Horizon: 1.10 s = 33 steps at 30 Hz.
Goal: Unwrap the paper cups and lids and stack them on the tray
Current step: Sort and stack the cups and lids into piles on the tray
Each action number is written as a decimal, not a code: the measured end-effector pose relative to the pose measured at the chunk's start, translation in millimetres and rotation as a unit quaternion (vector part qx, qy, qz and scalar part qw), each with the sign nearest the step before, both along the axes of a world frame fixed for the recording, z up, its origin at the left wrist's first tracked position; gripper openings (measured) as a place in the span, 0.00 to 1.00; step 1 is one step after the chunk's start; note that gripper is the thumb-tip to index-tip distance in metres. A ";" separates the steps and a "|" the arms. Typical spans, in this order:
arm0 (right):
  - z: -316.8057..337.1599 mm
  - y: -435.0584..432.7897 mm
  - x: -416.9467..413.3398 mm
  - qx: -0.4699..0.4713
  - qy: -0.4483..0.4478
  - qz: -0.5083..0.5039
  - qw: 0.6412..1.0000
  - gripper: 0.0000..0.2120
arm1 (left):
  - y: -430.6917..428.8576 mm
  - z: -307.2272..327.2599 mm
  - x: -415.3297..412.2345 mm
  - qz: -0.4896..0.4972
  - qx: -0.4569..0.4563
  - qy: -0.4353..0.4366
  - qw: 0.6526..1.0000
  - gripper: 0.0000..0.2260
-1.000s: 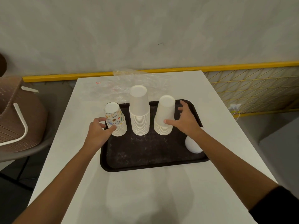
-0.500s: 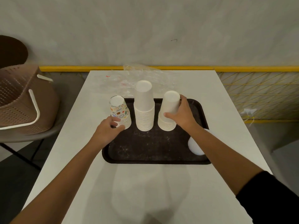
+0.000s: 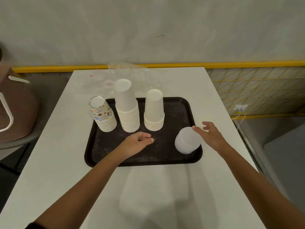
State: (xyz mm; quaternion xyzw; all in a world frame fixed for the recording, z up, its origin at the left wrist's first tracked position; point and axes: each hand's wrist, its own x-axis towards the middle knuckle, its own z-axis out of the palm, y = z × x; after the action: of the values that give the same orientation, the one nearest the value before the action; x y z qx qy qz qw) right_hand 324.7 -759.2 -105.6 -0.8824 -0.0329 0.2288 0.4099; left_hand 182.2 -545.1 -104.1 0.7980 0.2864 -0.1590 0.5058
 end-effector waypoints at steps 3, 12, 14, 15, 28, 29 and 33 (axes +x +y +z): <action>-7.8 -8.3 0.7 0.037 0.096 -0.044 0.994 0.27 | -32.7 -1.9 20.5 0.046 -0.104 0.013 0.993 0.22; -22.3 -5.2 -7.7 0.094 0.219 -0.064 0.969 0.25 | -87.4 -23.5 54.8 0.163 -0.254 0.051 0.952 0.29; -23.7 -3.7 -6.6 0.099 0.220 -0.066 0.968 0.24 | -90.4 -26.2 58.3 0.172 -0.265 0.042 0.948 0.28; -24.1 -3.0 -5.6 0.100 0.219 -0.065 0.968 0.23 | -91.3 -26.7 59.6 0.174 -0.268 0.039 0.947 0.28; -26.3 13.5 4.4 0.097 0.214 -0.030 0.971 0.22 | -78.7 -31.1 74.3 0.200 -0.227 0.026 0.953 0.21; -26.5 14.2 4.5 0.091 0.208 -0.024 0.974 0.22 | -78.5 -31.2 74.8 0.199 -0.223 0.028 0.954 0.21; -27.2 15.9 6.6 0.072 0.190 -0.007 0.979 0.22 | -76.7 -31.8 76.2 0.197 -0.215 0.031 0.956 0.21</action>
State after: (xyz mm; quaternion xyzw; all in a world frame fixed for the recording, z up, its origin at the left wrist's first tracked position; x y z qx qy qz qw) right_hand 331.3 -743.3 -132.8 -0.7910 0.0352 0.3869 0.4727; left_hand 258.4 -621.8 -135.9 0.5928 0.4132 -0.1386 0.6772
